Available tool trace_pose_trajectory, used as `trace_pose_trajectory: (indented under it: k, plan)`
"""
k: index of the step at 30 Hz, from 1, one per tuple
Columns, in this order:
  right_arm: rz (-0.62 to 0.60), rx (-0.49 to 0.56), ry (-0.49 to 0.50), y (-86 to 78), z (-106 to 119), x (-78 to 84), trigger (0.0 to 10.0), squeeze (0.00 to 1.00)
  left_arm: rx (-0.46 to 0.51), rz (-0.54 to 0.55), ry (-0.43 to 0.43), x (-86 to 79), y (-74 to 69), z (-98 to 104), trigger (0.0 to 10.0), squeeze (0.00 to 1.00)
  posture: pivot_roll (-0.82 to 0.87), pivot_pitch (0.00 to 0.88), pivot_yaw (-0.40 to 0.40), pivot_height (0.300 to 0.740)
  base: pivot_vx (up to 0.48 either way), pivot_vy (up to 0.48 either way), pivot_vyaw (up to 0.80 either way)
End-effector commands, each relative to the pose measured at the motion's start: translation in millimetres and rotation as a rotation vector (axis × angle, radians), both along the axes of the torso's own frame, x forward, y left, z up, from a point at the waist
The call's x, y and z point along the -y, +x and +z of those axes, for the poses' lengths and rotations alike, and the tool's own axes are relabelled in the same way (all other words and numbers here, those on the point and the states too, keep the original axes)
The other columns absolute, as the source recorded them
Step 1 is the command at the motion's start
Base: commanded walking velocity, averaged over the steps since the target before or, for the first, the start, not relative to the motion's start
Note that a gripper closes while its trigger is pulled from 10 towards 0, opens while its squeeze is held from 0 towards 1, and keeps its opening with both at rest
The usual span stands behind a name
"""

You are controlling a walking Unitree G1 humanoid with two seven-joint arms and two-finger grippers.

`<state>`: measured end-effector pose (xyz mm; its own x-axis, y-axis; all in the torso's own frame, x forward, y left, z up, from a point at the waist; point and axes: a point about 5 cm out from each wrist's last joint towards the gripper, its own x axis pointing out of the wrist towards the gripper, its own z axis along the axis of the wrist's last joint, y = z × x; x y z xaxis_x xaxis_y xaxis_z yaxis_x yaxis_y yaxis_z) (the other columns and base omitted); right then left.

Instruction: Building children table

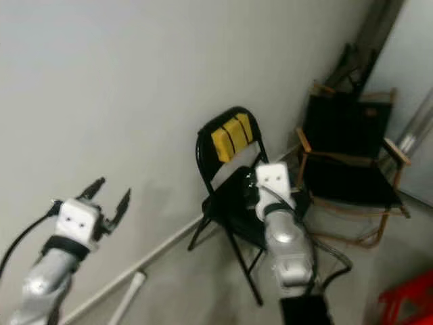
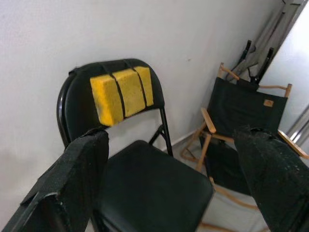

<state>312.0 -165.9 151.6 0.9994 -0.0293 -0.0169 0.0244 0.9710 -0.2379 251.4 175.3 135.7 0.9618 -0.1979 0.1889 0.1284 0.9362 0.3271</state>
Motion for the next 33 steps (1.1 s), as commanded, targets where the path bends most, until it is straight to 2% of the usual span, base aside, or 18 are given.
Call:
trace_pose_trajectory:
  k: [1,13,28,33]
  plan:
    - [-0.006,-0.017,-0.009,-1.8,-1.9,3.2,10.0,0.0,-0.001,-0.004,-0.009,1.6,-0.1,-0.6,10.0,0.0,-0.09,0.0,-0.046,0.74,0.0,0.0,-0.8]
    - [-0.053,-0.009,-0.006,-6.7,-1.0,10.1,10.0,0.0,-0.007,-0.005,-0.01,0.2,-0.1,-1.4,10.0,0.0,-0.1,0.0,-0.034,0.74,0.0,0.0,-0.8]
    - [-0.038,-0.008,-0.004,-7.5,-2.4,5.2,10.0,0.0,-0.018,0.0,-0.015,-3.6,-0.9,-1.3,10.0,0.0,-0.09,0.0,-0.03,0.74,0.0,0.0,-0.8]
    - [-0.016,0.003,-0.02,-8.1,-1.7,1.0,10.0,0.0,-0.026,0.001,-0.02,-4.0,-1.1,-1.6,10.0,0.0,-0.08,0.0,-0.03,0.74,0.0,0.118,0.0]
